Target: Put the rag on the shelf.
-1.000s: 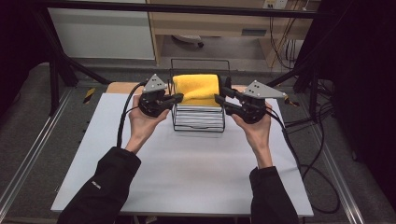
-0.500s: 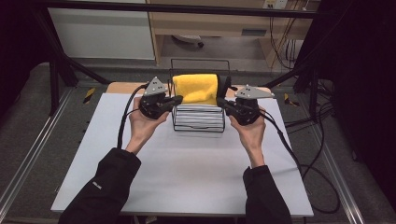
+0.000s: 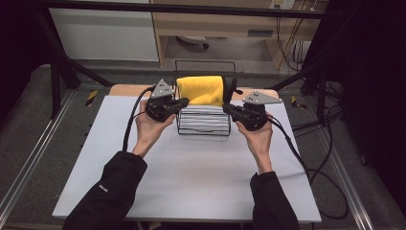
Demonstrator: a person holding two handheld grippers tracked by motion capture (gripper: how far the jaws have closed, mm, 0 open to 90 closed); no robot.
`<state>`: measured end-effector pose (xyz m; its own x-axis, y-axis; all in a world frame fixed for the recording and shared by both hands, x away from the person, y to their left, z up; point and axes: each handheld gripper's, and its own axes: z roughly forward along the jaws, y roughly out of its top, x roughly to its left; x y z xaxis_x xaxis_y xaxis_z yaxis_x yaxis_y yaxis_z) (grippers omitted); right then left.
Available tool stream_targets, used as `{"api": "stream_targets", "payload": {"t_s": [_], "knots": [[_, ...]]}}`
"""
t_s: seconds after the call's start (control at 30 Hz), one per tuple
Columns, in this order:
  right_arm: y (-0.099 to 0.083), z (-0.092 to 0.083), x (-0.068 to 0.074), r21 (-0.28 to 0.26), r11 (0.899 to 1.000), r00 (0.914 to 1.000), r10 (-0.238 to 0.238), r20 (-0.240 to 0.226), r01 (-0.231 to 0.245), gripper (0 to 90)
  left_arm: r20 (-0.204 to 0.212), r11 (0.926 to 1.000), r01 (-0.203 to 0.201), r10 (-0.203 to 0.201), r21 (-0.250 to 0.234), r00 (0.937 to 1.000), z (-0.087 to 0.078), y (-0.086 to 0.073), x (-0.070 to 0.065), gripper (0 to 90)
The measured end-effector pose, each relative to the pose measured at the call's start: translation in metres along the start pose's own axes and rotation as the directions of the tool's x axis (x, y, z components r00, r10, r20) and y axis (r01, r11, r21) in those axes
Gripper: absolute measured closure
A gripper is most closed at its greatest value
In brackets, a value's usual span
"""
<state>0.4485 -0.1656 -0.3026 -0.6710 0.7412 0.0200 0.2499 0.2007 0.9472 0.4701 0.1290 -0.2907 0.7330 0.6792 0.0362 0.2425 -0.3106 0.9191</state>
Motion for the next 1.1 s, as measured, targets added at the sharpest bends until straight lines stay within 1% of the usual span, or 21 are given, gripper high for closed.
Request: {"api": "stream_targets", "payload": {"t_s": [0.07, 0.13, 0.2, 0.27, 0.3, 0.33, 0.47, 0.57, 0.63, 0.7, 0.73, 0.83, 0.9, 0.97, 1.03, 1.1], "knots": [[0.0, -0.003, 0.002, -0.005, 1.0, 1.0, -0.005, -0.006, 0.005, 77.7, 0.008, 1.0, 0.003, -0.003, -0.007, 1.0, -0.007, 0.0, -0.001, 79.3], [-0.001, -0.008, 0.003, -0.011, 1.0, 0.9998, -0.015, -0.009, 0.015, 71.5, 0.004, 1.0, -0.004, 0.004, 0.003, 1.0, -0.014, 0.0, -0.002, 72.9], [-0.001, -0.012, 0.003, -0.021, 1.0, 0.9998, -0.006, -0.017, 0.006, 64.1, 0.01, 0.9998, 0.0, -0.001, 0.021, 0.9999, -0.019, -0.002, -0.003, 65.0], [-0.003, -0.017, 0.004, -0.023, 1.0, 0.9997, -0.002, -0.023, 0.001, 58.2, 0.017, 0.9991, -0.004, 0.004, 0.042, 0.9999, -0.024, -0.007, -0.003, 57.6], [-0.004, -0.02, 0.004, -0.024, 1.0, 0.9998, 0.0, -0.022, 0.0, 53.7, 0.017, 0.9991, -0.004, 0.004, 0.042, 0.9999, -0.024, -0.007, -0.003, 54.3], [-0.005, -0.022, 0.003, -0.022, 1.0, 0.9998, 0.005, -0.021, -0.005, 50.1, 0.02, 0.9979, -0.007, 0.006, 0.064, 0.9998, -0.028, -0.013, -0.003, 51.6], [-0.012, -0.03, 0.002, -0.01, 1.0, 0.9995, 0.025, -0.018, -0.026, 36.7, 0.028, 0.9937, -0.016, 0.013, 0.11, 0.9995, -0.034, -0.029, -0.004, 39.2], [-0.02, -0.035, 0.0, 0.007, 0.999, 0.9989, 0.043, -0.018, -0.043, 29.8, 0.037, 0.99, -0.025, 0.02, 0.139, 0.9991, -0.04, -0.045, -0.003, 31.0], [-0.025, -0.038, -0.002, 0.018, 0.999, 0.9989, 0.043, -0.018, -0.043, 24.5, 0.028, 0.9882, -0.032, 0.028, 0.15, 0.9992, -0.044, -0.056, -0.003, 26.4], [-0.031, -0.04, -0.005, 0.035, 0.998, 0.9982, 0.055, -0.023, -0.054, 19.3, 0.021, 0.9869, -0.028, 0.025, 0.159, 0.9995, -0.048, -0.068, -0.001, 21.9], [-0.034, -0.041, -0.005, 0.039, 0.997, 0.9979, 0.061, -0.019, -0.061, 17.7, 0.018, 0.9856, -0.027, 0.024, 0.167, 0.9995, -0.05, -0.074, 0.0, 19.6], [-0.045, -0.043, -0.009, 0.062, 0.995, 0.9968, 0.075, -0.025, -0.074, 12.7, 0.006, 0.9848, 0.005, -0.006, 0.174, 1.0, -0.057, -0.091, 0.004, 13.2], [-0.053, -0.044, -0.01, 0.087, 0.993, 0.9962, 0.082, -0.029, -0.079, 10.5, 0.001, 0.9852, 0.033, -0.033, 0.169, 0.9994, -0.063, -0.102, 0.008, 11.4], [-0.061, -0.045, -0.011, 0.108, 0.991, 0.996, 0.084, -0.031, -0.08, 8.8, -0.006, 0.9839, 0.048, -0.048, 0.172, 0.9988, -0.069, -0.113, 0.012, 10.1], [-0.069, -0.047, -0.012, 0.122, 0.989, 0.9955, 0.09, -0.032, -0.085, 8.3, -0.035, 0.9822, 0.061, -0.056, 0.178, 0.9978, -0.074, -0.125, 0.016, 9.5], [-0.078, -0.047, -0.012, 0.131, 0.988, 0.9948, 0.093, -0.04, -0.087, 7.7, -0.059, 0.9786, 0.073, -0.063, 0.193, 0.9963, -0.079, -0.136, 0.019, 9.1]]}}
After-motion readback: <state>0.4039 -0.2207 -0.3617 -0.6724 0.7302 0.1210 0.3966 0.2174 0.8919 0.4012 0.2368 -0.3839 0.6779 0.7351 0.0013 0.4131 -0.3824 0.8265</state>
